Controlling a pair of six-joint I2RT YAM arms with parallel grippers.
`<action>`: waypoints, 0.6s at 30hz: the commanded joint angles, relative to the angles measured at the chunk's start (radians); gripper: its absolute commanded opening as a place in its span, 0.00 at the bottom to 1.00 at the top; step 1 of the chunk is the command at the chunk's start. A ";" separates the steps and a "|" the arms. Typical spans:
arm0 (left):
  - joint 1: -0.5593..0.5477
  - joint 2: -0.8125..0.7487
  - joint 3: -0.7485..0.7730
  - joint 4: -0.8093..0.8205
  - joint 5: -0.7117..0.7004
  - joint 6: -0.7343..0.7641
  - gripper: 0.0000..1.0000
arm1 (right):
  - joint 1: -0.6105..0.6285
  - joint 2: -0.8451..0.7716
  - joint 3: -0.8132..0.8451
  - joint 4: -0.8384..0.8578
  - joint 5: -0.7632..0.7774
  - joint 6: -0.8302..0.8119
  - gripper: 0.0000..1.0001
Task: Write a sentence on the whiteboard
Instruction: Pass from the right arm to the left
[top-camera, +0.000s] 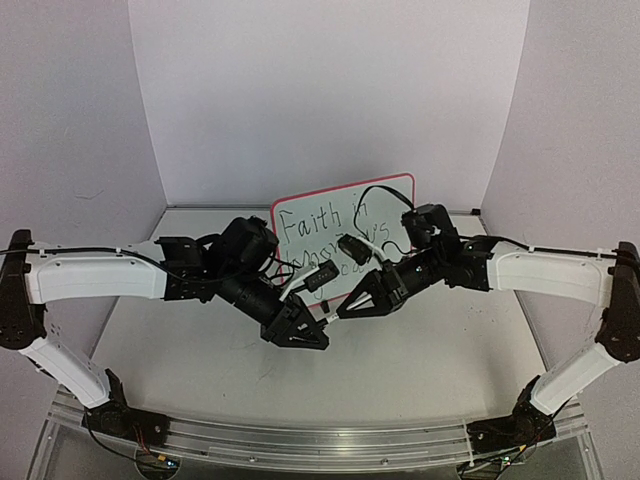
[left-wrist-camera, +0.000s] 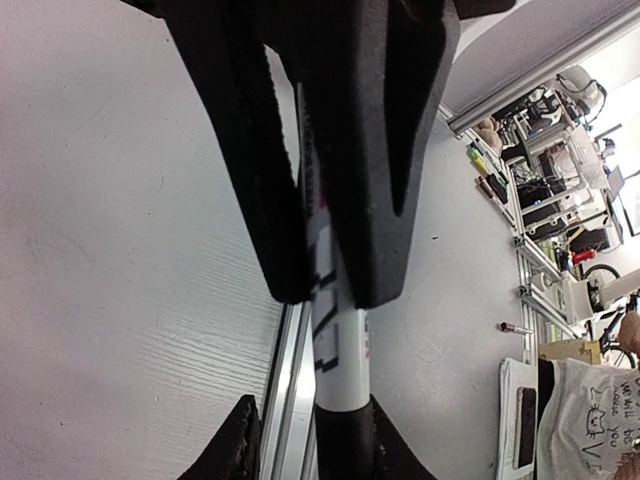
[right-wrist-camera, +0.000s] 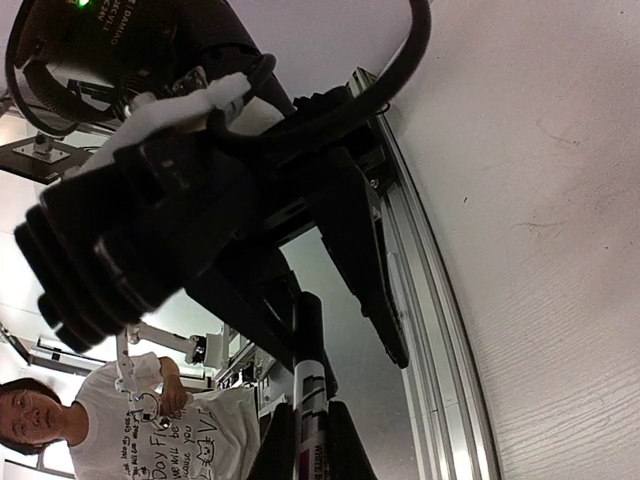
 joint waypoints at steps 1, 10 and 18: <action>-0.001 0.008 0.053 0.010 0.009 0.005 0.22 | -0.003 0.002 0.040 0.022 -0.024 -0.022 0.00; -0.001 0.006 0.049 0.011 0.004 -0.001 0.24 | -0.003 0.026 0.037 0.011 -0.008 -0.029 0.00; 0.000 0.014 0.056 0.034 0.008 -0.007 0.20 | -0.003 0.043 0.046 -0.005 -0.005 -0.040 0.00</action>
